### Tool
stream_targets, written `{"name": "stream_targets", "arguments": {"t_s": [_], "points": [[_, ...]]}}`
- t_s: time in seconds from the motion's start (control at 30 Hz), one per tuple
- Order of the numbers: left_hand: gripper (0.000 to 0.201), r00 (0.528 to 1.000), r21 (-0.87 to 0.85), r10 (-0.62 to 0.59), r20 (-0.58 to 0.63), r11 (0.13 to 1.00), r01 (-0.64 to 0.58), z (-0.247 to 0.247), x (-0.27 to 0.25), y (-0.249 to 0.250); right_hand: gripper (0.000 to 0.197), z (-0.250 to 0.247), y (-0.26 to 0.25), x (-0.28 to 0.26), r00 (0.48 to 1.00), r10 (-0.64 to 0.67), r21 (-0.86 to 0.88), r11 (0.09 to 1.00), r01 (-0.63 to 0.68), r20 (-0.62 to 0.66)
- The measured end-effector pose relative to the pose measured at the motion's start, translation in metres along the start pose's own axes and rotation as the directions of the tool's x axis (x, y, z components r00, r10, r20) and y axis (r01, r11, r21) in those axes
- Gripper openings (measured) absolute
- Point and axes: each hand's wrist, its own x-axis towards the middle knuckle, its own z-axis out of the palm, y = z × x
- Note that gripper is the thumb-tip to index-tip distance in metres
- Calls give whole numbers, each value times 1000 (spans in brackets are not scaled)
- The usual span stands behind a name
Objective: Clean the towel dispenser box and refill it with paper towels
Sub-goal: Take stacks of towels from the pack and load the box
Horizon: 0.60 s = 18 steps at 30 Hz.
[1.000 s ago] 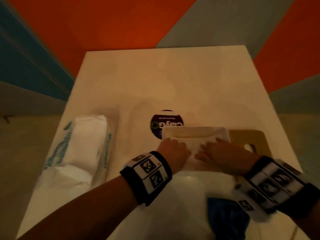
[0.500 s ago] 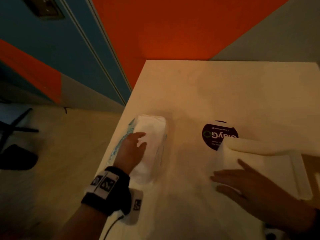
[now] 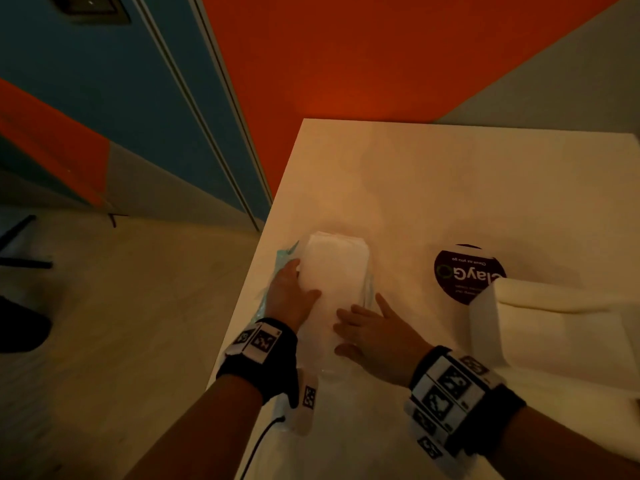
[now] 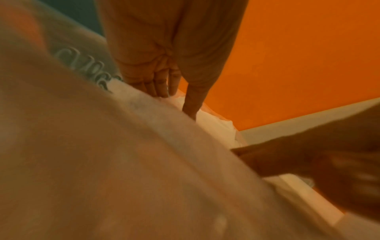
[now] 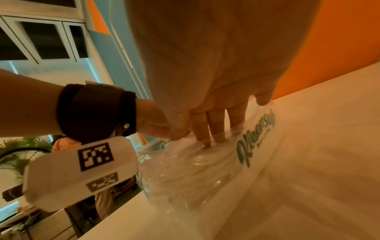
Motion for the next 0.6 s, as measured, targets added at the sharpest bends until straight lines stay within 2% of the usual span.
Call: {"name": "stream_targets", "arguments": {"t_s": [0.1, 0.2, 0.27, 0.37, 0.47, 0.6], "points": [[60, 1000, 3, 27, -1, 1000, -27, -3, 4, 2, 42, 2, -2, 2, 999, 33, 66, 997, -32, -6], [34, 994, 11, 108, -14, 994, -108, -5, 8, 6, 40, 1, -6, 4, 998, 58, 106, 993, -55, -29], [24, 990, -6, 144, -13, 990, -144, -5, 9, 8, 40, 1, -9, 5, 997, 71, 118, 991, -66, -39], [28, 986, -46, 167, -19, 985, -168, -6, 8, 12, 41, 2, -14, 8, 993, 92, 133, 988, -82, -69], [41, 974, -64, 227, -22, 972, -228, -7, 6, 11, 44, 7, -19, 11, 990, 108, 129, 987, -96, -90], [49, 947, 154, 319, 32, 935, -320, -3, 1, 4, 50, 14, -23, 15, 988, 120, 109, 988, -109, -101]]}}
